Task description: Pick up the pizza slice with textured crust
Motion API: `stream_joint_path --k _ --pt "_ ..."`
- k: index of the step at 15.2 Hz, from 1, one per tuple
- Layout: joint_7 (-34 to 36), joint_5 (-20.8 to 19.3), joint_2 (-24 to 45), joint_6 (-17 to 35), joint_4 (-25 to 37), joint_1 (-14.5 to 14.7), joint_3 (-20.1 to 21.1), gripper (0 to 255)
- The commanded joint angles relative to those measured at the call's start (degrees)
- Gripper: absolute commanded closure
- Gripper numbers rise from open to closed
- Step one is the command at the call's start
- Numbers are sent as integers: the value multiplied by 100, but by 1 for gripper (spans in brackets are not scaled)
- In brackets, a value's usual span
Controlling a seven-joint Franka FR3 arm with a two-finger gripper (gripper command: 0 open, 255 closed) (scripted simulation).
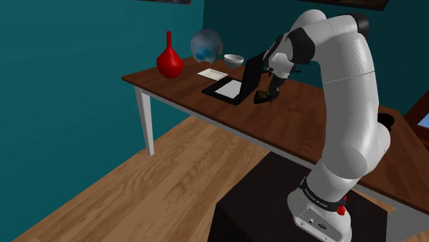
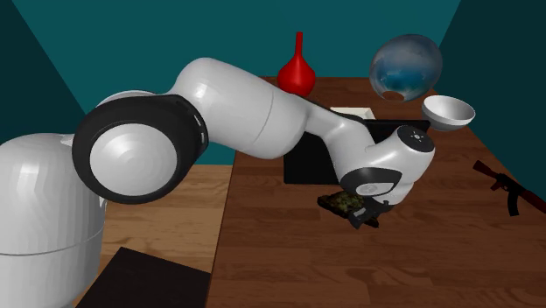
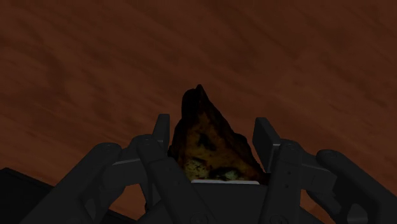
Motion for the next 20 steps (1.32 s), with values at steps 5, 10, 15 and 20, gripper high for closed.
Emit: stream_joint_path --k 5,10,15,20 --pt "65 -85 -81 -109 27 48 -59 255" --pt "200 -284 -292 -355 104 146 -211 255" --pt "333 -475 -486 -613 216 231 -349 255" --pt "414 -590 -600 -783 303 277 -427 255"
